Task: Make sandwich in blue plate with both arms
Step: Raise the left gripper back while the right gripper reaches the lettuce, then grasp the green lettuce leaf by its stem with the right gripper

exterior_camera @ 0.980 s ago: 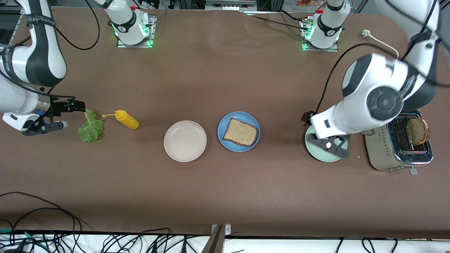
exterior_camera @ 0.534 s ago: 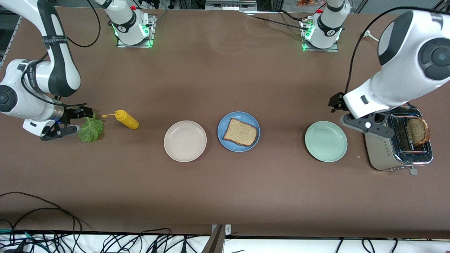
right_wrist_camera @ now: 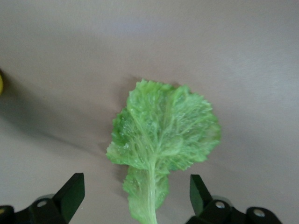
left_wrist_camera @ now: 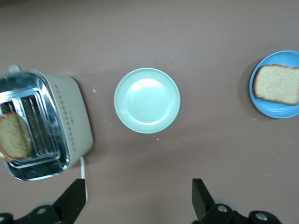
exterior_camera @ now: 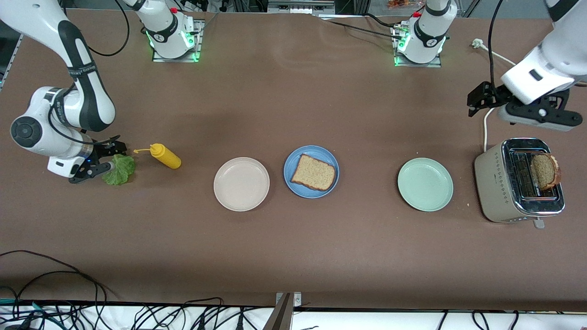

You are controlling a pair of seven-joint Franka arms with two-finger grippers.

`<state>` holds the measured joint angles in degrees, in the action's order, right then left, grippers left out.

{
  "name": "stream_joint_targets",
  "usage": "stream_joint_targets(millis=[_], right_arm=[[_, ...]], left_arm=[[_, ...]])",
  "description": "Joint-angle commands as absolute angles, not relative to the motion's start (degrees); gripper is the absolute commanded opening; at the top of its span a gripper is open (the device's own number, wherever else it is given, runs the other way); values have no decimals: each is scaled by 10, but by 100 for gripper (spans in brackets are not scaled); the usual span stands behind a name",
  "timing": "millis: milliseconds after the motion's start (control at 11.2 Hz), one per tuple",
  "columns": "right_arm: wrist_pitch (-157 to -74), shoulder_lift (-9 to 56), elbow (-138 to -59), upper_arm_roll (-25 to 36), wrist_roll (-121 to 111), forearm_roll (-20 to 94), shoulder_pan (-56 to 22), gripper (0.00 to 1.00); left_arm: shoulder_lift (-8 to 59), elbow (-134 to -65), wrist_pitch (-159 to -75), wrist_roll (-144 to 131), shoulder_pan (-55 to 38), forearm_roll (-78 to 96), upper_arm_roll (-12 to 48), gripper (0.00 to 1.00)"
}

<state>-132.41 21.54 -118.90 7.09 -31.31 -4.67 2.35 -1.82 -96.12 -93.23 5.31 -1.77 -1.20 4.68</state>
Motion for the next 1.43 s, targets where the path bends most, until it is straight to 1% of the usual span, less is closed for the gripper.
stream_joint_targets(millis=[0, 178, 445, 534, 624, 713, 891, 980, 1336], right_arm=[[-1370, 239, -1206, 67, -357, -50, 40, 100], [-1373, 245, -1205, 67, -368, -50, 41, 100], [-1372, 263, -1204, 67, -370, -50, 47, 100], [-1372, 264, -1204, 67, -370, -50, 47, 96], [-1372, 267, -1204, 67, -371, -50, 50, 83], [-1369, 270, -1204, 67, -375, -50, 50, 61], [-1368, 272, -1203, 67, -381, -49, 54, 7], [-1367, 272, -1203, 67, -382, -48, 54, 0], [-1366, 271, -1201, 67, -383, -47, 54, 0]], left_arm=[[-36, -989, -947, 82, -19, 43, 11, 100], [-13, -955, -921, 82, -20, 31, 13, 100], [-11, -950, -918, 80, -22, 16, 14, 100], [-10, -947, -918, 80, -20, 16, 13, 100], [-10, -947, -918, 80, -19, 16, 13, 100], [-8, -947, -918, 79, -19, 16, 13, 100], [-8, -947, -918, 79, -18, 16, 13, 100], [-8, -947, -918, 79, -17, 16, 13, 100], [-8, -947, -914, 79, -17, 16, 13, 100]])
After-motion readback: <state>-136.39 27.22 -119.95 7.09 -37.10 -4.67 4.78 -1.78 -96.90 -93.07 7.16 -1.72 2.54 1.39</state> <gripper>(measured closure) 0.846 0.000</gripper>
